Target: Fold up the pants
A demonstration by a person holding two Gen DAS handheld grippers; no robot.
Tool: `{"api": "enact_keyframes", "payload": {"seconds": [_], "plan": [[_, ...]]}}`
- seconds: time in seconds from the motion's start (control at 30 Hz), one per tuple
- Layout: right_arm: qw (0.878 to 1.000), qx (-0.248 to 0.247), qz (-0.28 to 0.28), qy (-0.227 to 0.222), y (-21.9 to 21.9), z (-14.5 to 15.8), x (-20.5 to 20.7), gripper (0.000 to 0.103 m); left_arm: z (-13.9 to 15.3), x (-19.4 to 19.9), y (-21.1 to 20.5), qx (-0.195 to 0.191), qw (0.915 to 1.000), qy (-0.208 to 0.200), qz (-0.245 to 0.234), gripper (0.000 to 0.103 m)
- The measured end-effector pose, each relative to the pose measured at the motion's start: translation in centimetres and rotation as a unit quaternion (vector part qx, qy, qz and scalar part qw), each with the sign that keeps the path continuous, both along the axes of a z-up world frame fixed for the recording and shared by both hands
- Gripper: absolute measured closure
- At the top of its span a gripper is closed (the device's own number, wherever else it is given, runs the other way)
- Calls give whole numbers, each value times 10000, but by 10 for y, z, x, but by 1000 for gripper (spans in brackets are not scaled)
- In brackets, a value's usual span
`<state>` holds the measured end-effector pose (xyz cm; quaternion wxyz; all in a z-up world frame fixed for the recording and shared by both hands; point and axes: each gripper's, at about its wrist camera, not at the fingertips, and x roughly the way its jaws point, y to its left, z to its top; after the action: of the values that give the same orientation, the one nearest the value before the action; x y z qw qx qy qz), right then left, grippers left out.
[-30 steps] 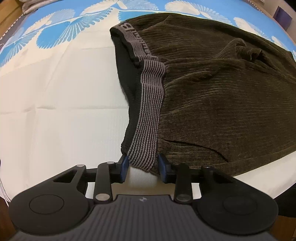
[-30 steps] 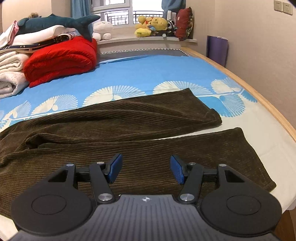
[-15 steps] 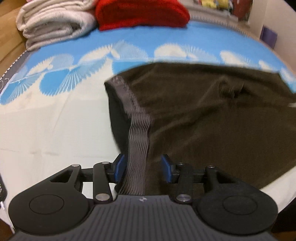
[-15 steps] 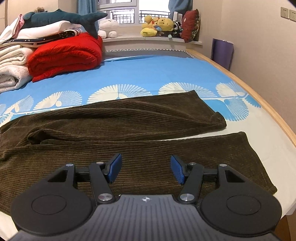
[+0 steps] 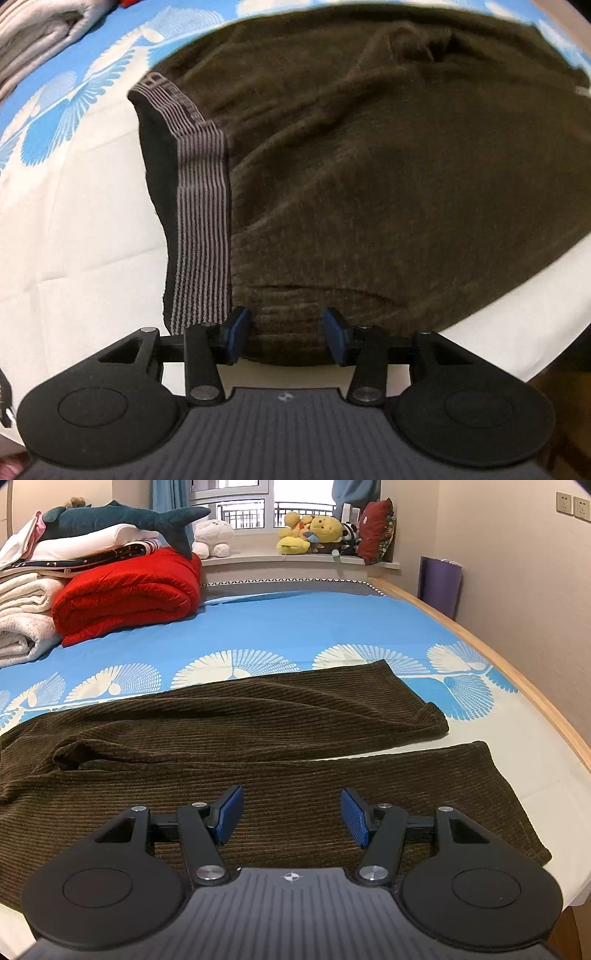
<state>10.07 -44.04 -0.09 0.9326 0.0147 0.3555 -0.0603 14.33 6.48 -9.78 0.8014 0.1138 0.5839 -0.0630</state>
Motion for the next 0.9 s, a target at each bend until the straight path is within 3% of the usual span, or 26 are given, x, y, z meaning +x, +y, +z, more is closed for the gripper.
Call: {"api": "enact_keyframes", "payload": {"seconds": [0.17,0.37,0.57,0.9], "plan": [[10000,28,-54,-26,-4,0,0,43,20,3,7,-378,9979,-510,125,42],[9999,27,-95,-48,-3,0,1,43,31,3,7,-363,9932,-1091,202,35],[9999,-111,61,-69,7,-2,4,44,47,1,10,-415,9823,-1759,495,27],[9989,-227,-171,-363,3,3,3,40,45,1,-3,-376,9817,-1844,283,21]]}}
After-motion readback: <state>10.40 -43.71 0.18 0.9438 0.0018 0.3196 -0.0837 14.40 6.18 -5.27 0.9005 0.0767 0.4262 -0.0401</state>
